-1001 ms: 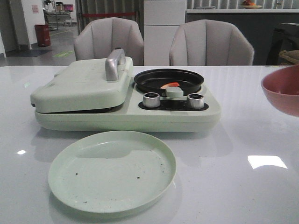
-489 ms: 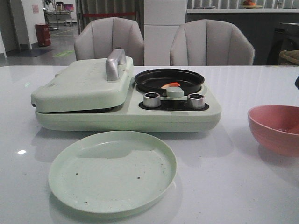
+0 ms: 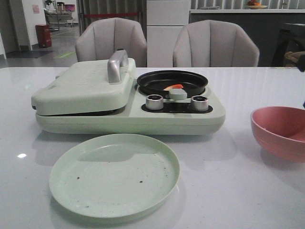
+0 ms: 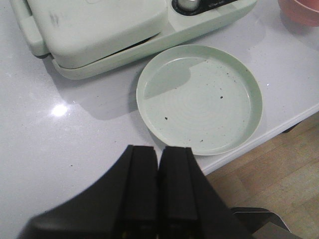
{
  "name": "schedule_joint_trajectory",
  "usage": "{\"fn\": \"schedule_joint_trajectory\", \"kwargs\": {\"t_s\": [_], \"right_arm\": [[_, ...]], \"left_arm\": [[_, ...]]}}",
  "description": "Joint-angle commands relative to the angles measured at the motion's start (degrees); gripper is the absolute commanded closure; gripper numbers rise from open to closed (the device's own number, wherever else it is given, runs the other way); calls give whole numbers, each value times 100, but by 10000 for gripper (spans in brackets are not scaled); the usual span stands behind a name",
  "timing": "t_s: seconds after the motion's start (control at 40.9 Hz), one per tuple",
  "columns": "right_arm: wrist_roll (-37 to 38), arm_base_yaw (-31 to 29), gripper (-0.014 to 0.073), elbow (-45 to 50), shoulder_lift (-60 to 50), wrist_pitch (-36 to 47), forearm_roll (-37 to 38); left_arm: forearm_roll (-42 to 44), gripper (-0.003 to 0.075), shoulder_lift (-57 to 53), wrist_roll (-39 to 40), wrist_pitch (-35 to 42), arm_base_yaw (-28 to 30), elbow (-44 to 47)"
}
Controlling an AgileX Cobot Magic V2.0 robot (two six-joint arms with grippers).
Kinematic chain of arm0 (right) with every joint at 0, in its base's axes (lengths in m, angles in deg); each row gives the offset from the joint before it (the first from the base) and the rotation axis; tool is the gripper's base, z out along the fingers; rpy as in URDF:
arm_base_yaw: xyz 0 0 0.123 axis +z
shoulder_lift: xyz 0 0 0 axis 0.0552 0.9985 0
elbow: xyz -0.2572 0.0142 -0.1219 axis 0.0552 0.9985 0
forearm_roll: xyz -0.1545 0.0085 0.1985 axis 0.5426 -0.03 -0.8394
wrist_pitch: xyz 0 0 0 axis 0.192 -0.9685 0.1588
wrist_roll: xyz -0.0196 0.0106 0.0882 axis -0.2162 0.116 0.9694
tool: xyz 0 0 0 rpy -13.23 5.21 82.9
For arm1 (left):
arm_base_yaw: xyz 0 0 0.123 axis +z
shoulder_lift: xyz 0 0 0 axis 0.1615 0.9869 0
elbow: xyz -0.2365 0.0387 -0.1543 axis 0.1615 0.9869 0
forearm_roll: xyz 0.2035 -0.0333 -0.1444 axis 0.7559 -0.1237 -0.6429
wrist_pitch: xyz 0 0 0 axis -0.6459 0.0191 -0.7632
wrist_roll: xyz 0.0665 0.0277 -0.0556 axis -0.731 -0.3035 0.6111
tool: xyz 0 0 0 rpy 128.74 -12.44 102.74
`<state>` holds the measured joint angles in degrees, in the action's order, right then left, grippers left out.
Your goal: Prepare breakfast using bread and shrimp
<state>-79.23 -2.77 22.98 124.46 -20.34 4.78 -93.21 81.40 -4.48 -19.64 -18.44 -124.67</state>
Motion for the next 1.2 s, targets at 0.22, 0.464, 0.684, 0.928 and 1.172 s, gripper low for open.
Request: {"fn": "schedule_joint_trajectory", "kwargs": {"t_s": [0.22, 0.464, 0.684, 0.928, 1.172], "right_arm": [[-221, 1081, 185, 459, -2072, 275, 271], [-221, 1528, 185, 1079, -3695, -77, 286], [-159, 1528, 185, 1729, -5067, -846, 578], [109, 1528, 185, 2503, -6294, -1016, 578], [274, 1522, 185, 2950, -7068, -850, 574]], "left_arm": [[-53, 619, 14, 53, 373, -29, -149], [-53, 619, 14, 53, 373, -29, -149], [-53, 619, 14, 53, 373, -29, -149], [-53, 619, 14, 53, 373, -29, -149], [-53, 619, 14, 53, 373, -29, -149]]}}
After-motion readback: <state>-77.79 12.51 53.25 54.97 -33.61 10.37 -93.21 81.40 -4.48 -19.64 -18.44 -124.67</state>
